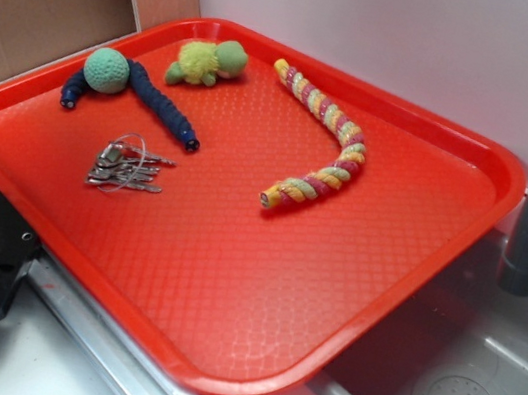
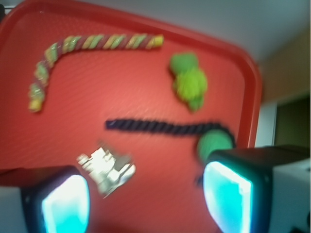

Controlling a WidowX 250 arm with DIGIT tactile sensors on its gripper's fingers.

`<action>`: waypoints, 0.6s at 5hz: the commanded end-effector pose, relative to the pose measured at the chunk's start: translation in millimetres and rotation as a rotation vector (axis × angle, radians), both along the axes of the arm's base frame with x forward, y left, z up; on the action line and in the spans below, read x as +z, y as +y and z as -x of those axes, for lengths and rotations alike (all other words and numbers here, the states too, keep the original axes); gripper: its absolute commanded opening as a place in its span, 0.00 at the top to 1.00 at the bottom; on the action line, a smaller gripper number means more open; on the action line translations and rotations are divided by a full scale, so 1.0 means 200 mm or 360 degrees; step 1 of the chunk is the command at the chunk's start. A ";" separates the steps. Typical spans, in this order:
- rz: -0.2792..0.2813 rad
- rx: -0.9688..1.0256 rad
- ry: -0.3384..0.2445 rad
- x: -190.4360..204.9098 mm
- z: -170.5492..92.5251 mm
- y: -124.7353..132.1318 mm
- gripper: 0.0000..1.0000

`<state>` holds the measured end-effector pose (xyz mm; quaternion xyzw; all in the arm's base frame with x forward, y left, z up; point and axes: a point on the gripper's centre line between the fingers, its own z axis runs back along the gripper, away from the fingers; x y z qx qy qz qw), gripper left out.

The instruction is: Grab the green animal.

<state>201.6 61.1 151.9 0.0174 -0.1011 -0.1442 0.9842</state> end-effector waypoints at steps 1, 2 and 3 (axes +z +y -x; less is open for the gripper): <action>-0.0142 0.0008 -0.0123 -0.11 -0.21 0.11 0.00; -0.0179 -0.0031 -0.0113 -0.24 -0.31 0.15 0.00; -0.0177 -0.0056 -0.0070 -0.34 -0.39 0.18 0.00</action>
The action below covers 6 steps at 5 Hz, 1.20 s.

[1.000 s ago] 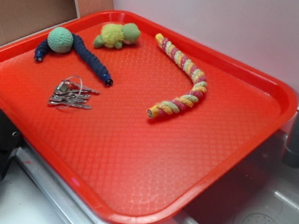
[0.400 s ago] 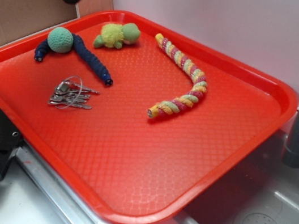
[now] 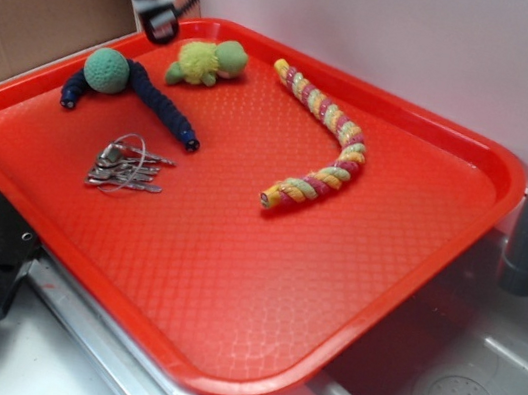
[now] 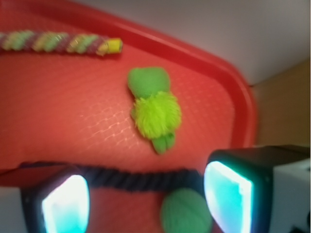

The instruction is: Grab the green animal.

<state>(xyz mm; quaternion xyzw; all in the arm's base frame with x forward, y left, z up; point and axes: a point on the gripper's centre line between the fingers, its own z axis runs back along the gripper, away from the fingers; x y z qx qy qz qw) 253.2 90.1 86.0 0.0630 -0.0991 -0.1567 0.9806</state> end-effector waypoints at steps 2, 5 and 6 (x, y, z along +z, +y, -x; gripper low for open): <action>-0.0070 -0.0059 0.0034 -0.18 -0.22 0.09 0.00; -0.0088 -0.0062 0.0127 -0.26 -0.23 0.08 1.00; -0.0097 -0.0040 0.0200 -0.19 -0.20 0.06 1.00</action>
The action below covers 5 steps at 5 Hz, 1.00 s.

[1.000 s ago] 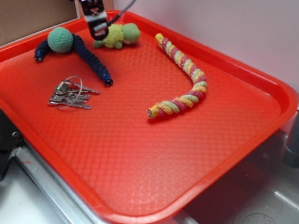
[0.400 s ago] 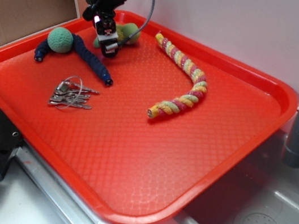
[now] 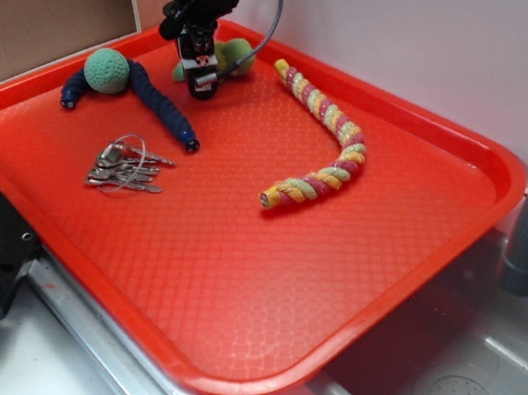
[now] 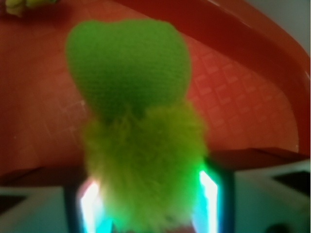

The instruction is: Grab the green animal.

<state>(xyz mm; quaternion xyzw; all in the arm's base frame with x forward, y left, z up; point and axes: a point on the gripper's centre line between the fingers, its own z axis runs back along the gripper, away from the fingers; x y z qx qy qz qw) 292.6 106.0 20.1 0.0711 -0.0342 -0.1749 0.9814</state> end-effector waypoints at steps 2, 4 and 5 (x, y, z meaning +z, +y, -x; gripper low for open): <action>0.0048 0.0456 -0.0027 0.54 0.23 -0.18 1.00; 0.0240 0.0687 0.0047 0.82 0.45 -0.53 1.00; 0.0295 0.0647 0.0032 0.89 0.56 -0.63 1.00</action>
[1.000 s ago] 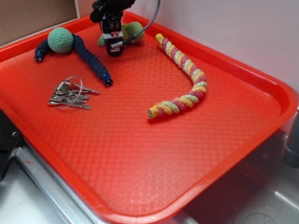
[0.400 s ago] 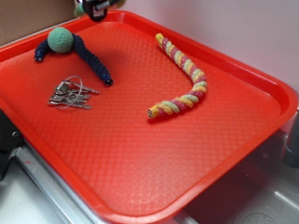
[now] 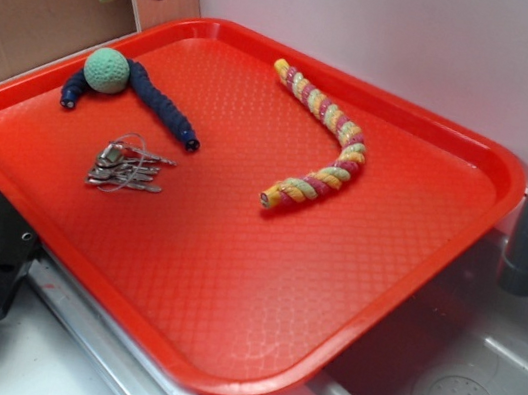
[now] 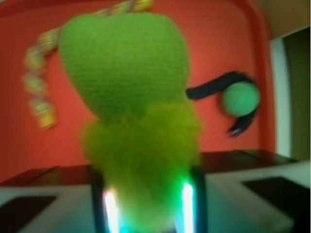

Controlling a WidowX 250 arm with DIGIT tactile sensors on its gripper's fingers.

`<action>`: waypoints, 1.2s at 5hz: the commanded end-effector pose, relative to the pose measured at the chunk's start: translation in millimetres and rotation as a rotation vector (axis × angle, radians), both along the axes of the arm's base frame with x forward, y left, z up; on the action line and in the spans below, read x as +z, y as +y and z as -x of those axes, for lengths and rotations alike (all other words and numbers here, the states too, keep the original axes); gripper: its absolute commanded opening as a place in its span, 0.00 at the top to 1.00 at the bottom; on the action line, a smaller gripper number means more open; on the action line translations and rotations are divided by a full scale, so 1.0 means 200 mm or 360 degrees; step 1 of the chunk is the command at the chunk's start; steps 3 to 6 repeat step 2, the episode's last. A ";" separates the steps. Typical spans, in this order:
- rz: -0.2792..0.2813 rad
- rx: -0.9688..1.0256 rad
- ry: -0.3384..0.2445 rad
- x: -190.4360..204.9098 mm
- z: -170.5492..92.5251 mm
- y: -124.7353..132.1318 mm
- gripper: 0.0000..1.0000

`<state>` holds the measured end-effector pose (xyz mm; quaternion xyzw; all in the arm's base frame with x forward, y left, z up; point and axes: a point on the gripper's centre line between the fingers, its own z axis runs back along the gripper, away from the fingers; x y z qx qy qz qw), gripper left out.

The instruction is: Grab the green animal.

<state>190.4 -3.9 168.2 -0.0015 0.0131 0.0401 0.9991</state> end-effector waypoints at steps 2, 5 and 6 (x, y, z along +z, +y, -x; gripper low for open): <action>0.0078 -0.0020 -0.0198 0.19 0.16 -0.12 1.00; 0.0078 -0.0020 -0.0198 0.19 0.16 -0.12 1.00; 0.0078 -0.0020 -0.0198 0.19 0.16 -0.12 1.00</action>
